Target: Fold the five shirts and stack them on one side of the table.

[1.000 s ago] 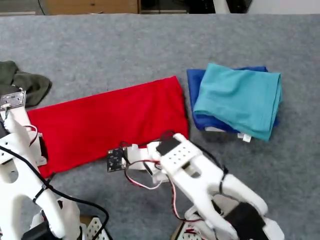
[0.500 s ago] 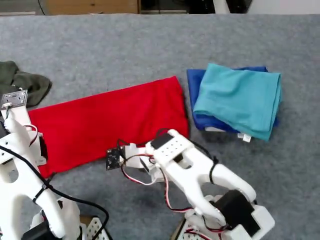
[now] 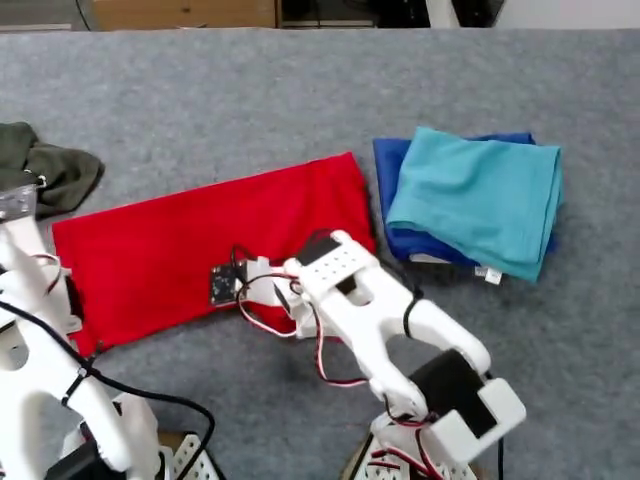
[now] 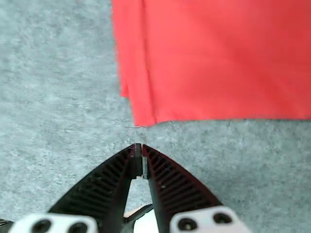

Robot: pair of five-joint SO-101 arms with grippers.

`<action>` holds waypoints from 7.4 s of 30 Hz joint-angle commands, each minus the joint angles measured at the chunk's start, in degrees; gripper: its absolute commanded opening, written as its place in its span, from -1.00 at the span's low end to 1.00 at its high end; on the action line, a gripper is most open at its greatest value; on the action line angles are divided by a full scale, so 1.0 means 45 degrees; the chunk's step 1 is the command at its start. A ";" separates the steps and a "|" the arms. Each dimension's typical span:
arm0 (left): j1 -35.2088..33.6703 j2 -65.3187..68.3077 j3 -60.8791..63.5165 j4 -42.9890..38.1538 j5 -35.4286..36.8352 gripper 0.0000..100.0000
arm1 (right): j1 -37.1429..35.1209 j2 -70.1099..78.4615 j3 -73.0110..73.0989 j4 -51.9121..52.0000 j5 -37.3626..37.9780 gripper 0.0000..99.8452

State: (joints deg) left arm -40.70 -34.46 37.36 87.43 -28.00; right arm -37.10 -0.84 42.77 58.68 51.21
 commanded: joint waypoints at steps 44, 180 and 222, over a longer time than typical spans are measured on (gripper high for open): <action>-0.0234 -0.0166 -0.1426 -0.0039 -0.0567 -0.96 | 0.1045 1.4916 -2.7907 0.9709 0.3985 -0.50; 1.1937 1.4857 -2.0650 0.1661 0.9827 -0.64 | 0.7766 0.6632 -3.0369 0.8635 -0.6466 -1.00; 0.5060 1.3040 -1.7778 0.2969 0.7111 -0.96 | 0.2198 1.2611 -2.4156 0.9729 -0.4923 -1.00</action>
State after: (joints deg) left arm -16.70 29.27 -42.99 100.18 4.35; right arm -29.54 60.26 -66.59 100.88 28.97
